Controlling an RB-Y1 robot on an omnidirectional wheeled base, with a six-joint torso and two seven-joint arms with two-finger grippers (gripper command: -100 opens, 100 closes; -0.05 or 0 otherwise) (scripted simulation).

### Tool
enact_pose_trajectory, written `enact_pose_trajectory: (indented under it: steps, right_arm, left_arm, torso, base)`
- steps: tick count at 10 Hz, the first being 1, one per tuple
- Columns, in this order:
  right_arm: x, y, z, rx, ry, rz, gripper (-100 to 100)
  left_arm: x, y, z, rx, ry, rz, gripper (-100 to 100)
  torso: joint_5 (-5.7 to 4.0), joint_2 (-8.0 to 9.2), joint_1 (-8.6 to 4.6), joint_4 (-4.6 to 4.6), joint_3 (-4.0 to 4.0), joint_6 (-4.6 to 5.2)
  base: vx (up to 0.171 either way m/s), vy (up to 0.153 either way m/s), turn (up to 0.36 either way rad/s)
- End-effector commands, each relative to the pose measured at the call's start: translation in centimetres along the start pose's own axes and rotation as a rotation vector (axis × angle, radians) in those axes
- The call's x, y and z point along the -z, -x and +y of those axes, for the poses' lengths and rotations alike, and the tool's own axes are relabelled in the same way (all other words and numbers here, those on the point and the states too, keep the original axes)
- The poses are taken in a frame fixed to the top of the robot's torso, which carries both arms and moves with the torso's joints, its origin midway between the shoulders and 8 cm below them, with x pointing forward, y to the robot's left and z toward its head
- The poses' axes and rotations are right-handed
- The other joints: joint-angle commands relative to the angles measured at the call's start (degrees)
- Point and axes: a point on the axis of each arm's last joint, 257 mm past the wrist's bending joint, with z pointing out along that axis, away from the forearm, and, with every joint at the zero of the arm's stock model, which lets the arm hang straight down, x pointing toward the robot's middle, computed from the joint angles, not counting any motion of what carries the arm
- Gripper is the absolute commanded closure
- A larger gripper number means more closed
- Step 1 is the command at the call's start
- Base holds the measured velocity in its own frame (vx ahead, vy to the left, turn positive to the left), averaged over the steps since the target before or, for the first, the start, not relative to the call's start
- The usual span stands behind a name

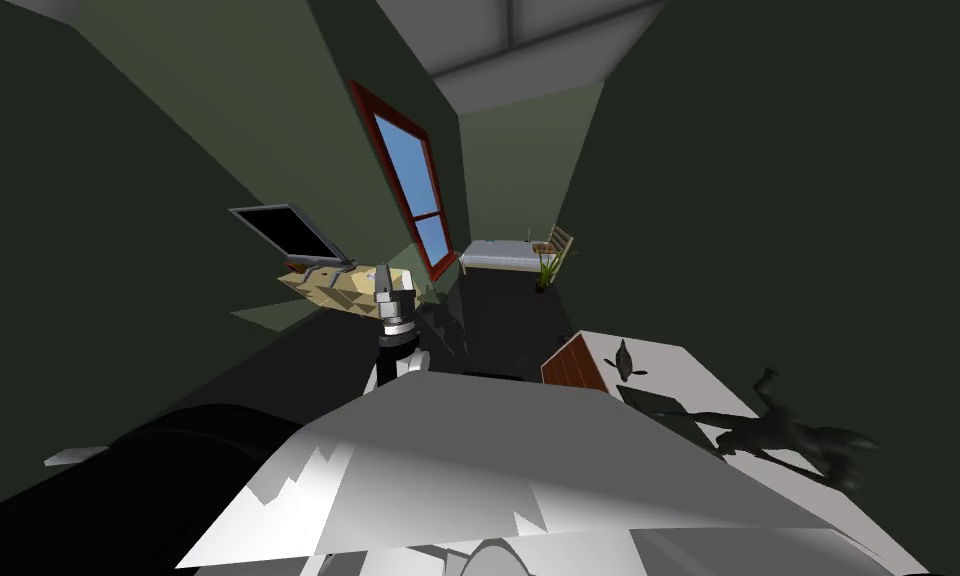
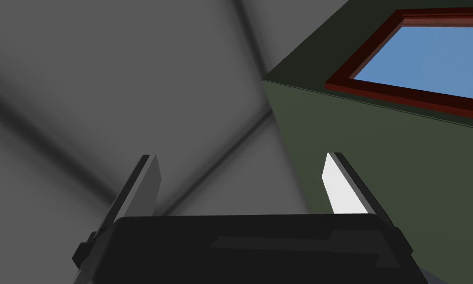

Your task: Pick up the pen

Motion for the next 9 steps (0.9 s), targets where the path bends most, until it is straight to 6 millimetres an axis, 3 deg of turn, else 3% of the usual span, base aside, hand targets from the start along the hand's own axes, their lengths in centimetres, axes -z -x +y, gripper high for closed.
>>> enact_pose_trajectory:
  steps: [1, 4, 5, 6, 7, 9]
  right_arm:
    - [0.7, -1.7, -1.8, 0.004, -0.023, 0.051, -100]
    - [0.8, -2.9, -3.5, 0.008, -0.042, 0.091, -100]
    - [0.8, -2.8, -3.2, 0.008, -0.040, 0.084, -100]
    - [0.9, -2.8, -3.3, 0.008, -0.041, 0.085, 0]
    - [-0.1, -2.6, -3.1, 0.004, -0.044, 0.082, -100]
    - [-1.3, -2.4, -2.8, -0.001, -0.047, 0.078, -100]
  left_arm:
    - [0.0, 0.0, 0.0, 0.000, 0.000, 0.000, 0]
    - [0.0, 0.0, 0.0, 0.000, 0.000, 0.000, 0]
    - [0.0, 0.0, 0.0, 0.000, 0.000, 0.000, 0]
    - [0.0, 0.0, 0.0, 0.000, 0.000, 0.000, 0]
    - [0.0, 0.0, 0.0, 0.000, 0.000, 0.000, 0]
    - [0.0, 0.0, 0.0, 0.000, 0.000, 0.000, 0]
  torso:
    - [0.00, 0.00, 0.00, 0.00, 0.00, 0.00]
    - [-0.04, 0.01, -0.12, 0.01, 0.01, 0.04]
    - [-0.04, -0.02, -0.09, 0.01, 0.00, 0.04]
    - [0.02, -0.06, 0.25, 0.00, -0.03, 0.09]
    - [0.09, -0.09, 0.50, -0.01, -0.04, 0.10]
    - [0.12, 0.01, 0.66, 0.01, 0.01, 0.10]
  base:
    - [-0.014, -0.168, 0.314]
    - [-0.023, -0.173, 0.224]
    - [-0.008, -0.077, 0.039]
    - [-0.002, -0.016, 0.000]
    - [-0.023, -0.003, 0.042]
    - [-0.040, 0.008, 0.039]
